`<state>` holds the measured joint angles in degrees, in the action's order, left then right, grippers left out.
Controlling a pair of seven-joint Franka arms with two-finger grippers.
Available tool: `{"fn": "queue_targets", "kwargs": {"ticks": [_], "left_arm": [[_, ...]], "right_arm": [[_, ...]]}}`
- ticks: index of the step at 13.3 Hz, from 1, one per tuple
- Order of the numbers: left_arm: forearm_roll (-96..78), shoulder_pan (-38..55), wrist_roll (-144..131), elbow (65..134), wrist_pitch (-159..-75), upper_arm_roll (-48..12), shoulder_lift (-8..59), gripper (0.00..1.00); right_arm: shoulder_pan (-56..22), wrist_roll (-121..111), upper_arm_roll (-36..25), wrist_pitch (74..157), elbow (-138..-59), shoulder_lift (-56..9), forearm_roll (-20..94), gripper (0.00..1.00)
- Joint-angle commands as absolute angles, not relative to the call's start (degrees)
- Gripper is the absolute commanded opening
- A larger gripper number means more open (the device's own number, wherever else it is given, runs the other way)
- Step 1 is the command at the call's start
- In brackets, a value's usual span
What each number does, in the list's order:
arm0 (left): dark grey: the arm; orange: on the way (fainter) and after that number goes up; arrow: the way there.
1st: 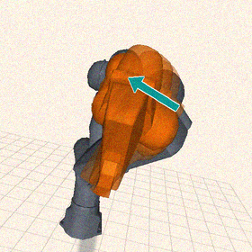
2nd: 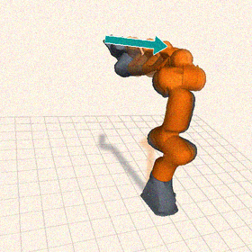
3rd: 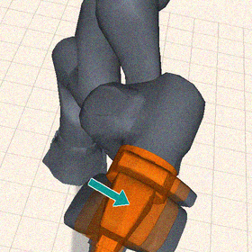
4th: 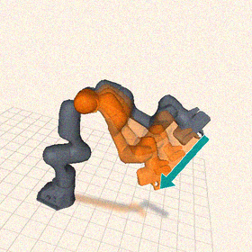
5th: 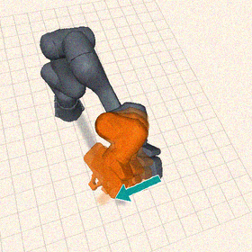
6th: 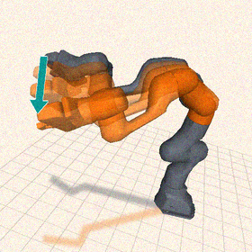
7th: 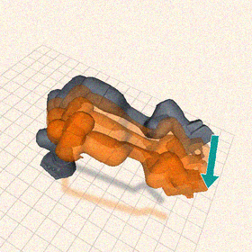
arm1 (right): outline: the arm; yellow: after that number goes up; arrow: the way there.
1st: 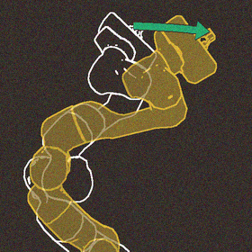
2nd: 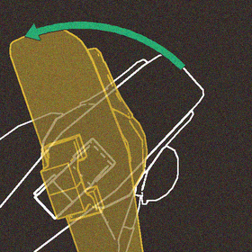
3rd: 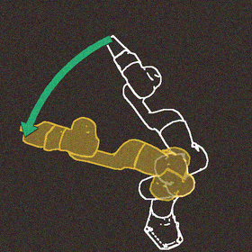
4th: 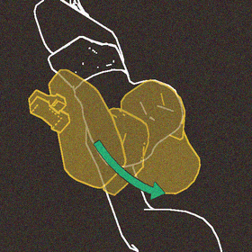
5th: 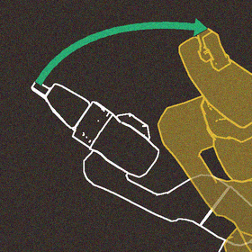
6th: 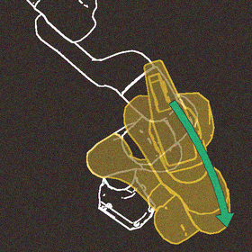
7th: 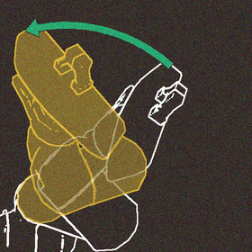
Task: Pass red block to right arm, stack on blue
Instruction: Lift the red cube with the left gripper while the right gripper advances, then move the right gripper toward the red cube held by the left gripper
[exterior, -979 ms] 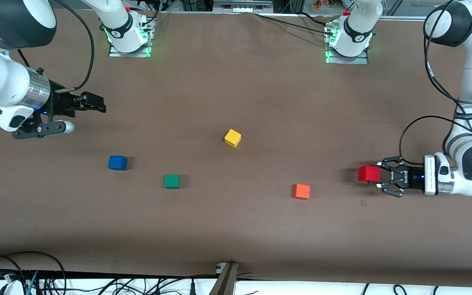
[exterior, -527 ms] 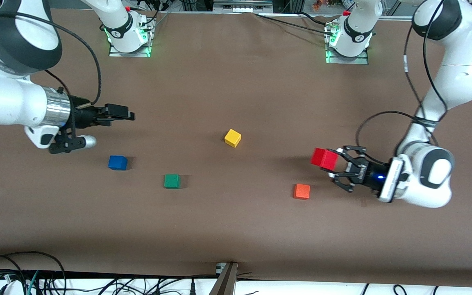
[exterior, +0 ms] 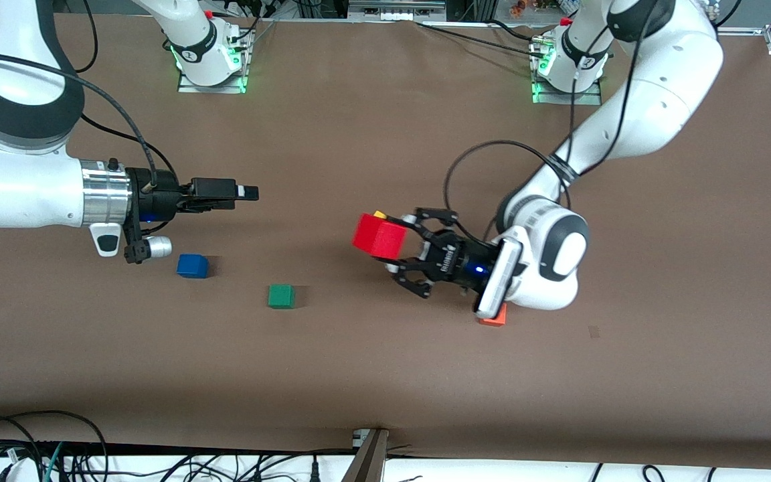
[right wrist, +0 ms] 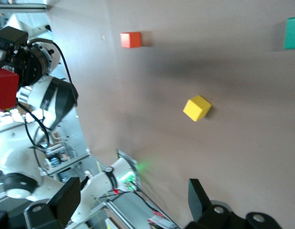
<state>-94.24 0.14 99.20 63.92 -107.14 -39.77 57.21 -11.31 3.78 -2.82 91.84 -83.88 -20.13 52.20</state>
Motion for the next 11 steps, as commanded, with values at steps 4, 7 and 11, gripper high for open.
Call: {"fn": "queue_targets", "kwargs": {"ticks": [4,7,11], "left_arm": [[-98.9,10.3,96.0,50.6,-127.6,-43.4,57.0,0.0],[-98.9,10.8,92.4,49.6,-128.1,-43.2,56.4,0.0],[-98.9,10.8,89.9,49.6,-130.7,-43.4,54.0,0.0]], "right_arm": [[-10.9,16.1,-3.3,91.8,-82.7,-19.7,57.1,1.0],[-10.5,25.9,-3.3,90.6,-76.2,-19.9,58.4,1.0],[-8.9,32.1,-3.6,84.7,-72.8,-19.5,58.5,1.0]]}}
